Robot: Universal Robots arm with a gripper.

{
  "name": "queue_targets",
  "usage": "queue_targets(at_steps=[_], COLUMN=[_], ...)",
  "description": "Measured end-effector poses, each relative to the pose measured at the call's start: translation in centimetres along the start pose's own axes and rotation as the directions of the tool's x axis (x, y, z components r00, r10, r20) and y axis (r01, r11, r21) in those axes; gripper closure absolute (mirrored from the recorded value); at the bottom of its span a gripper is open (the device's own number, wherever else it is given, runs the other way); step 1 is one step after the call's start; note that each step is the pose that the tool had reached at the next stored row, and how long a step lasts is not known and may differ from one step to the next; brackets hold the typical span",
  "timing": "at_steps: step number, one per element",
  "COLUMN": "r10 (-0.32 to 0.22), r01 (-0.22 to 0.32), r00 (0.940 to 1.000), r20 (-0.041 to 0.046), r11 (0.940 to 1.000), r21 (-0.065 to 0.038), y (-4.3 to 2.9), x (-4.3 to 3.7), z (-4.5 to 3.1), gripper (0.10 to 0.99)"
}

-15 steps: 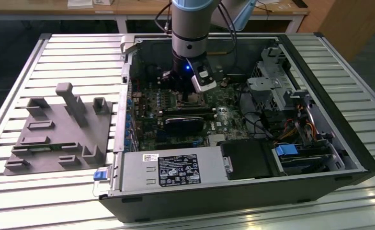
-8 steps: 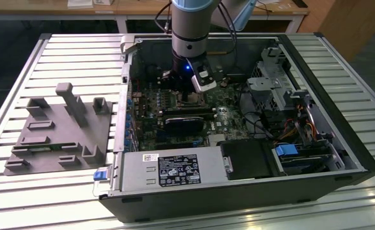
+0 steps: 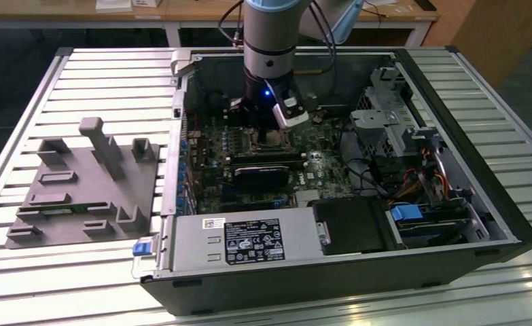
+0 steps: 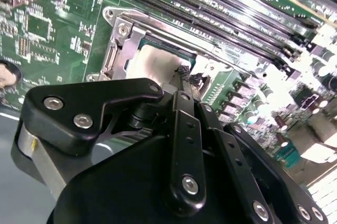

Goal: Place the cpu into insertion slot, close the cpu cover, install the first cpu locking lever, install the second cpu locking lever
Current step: 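Close the cpu cover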

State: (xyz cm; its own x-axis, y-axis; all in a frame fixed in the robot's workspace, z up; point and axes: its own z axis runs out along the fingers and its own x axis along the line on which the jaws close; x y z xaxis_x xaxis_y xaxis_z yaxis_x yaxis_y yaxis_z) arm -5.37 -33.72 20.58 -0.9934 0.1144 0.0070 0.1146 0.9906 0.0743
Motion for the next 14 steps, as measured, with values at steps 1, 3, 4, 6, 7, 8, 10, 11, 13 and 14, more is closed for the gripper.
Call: queue_targets(at_steps=[1, 3, 4, 6, 7, 8, 10, 11, 13, 14], r10=[-0.018, -0.047, -0.053, -0.059, -0.062, -0.065, -0.067, -0.068, -0.073, -0.077], r01=[0.018, 0.047, 0.053, 0.059, 0.062, 0.064, 0.067, 0.068, 0.072, 0.077], r00=[0.9998, 0.9989, 0.9986, 0.9982, 0.9980, 0.9979, 0.9977, 0.9976, 0.9973, 0.9970], r20=[-0.0013, -0.0035, -0.0041, -0.0056, -0.0067, -0.0075, -0.0077, -0.0076, -0.0079, -0.0083], r11=[0.9998, 0.9989, 0.9986, 0.9981, 0.9974, 0.9968, 0.9964, 0.9963, 0.9959, 0.9955], r21=[0.000, 0.000, -0.002, -0.020, -0.036, -0.048, -0.053, -0.053, -0.054, -0.055], y=[0.00, 0.00, -0.02, -0.04, -0.05, -0.06, -0.08, -0.10, -0.13, -0.14], x=[0.00, 0.02, 0.08, 0.29, 0.39, 0.46, 0.65, 0.77, 0.99, 1.04], z=[0.00, 0.02, 0.03, 0.09, 0.12, 0.14, 0.15, 0.17, 0.23, 0.28], gripper=[0.980, 0.980, 0.980, 0.980, 0.980, 0.980, 0.980, 0.980, 0.980, 0.980])
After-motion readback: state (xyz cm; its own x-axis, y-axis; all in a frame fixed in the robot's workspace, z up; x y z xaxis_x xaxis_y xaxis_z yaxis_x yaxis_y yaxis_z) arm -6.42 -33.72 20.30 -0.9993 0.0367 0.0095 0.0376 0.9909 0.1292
